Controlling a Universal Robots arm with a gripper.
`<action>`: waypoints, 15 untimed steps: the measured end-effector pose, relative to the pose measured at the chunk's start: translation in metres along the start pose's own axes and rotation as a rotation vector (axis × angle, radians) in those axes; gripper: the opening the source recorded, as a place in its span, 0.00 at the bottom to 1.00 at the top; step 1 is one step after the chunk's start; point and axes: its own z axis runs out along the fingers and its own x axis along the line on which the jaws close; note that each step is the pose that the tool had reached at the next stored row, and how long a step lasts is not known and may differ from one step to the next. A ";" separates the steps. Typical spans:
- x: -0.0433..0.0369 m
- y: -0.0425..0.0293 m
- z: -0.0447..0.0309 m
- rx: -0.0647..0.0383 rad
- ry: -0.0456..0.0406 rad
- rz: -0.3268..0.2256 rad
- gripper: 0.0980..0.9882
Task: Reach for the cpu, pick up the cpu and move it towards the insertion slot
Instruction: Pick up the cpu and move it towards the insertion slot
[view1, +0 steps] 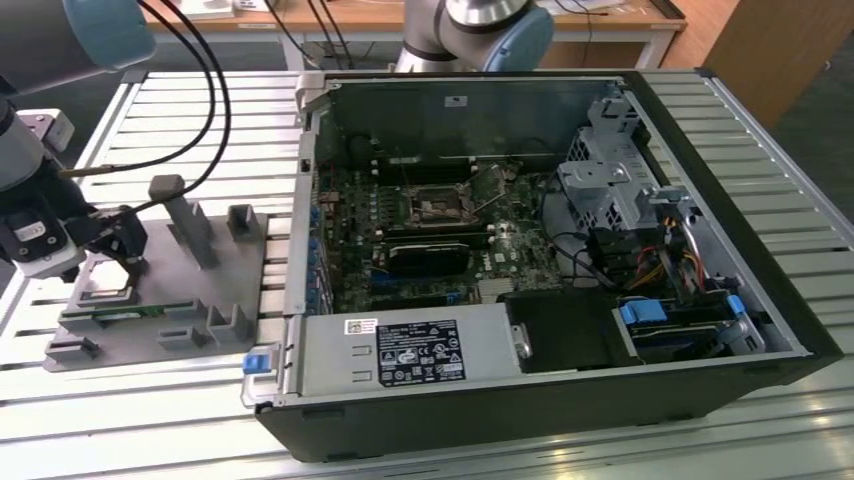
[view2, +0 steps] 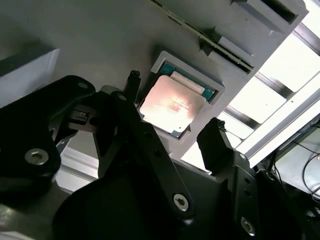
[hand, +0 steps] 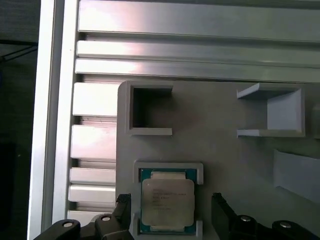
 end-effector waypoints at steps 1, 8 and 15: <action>0.0015 0.0005 0.0007 0.000 0.0000 -0.002 0.72; 0.0046 0.0037 0.0083 -0.001 0.0005 -0.012 0.72; 0.0046 0.0036 0.0096 -0.001 0.0003 -0.014 0.63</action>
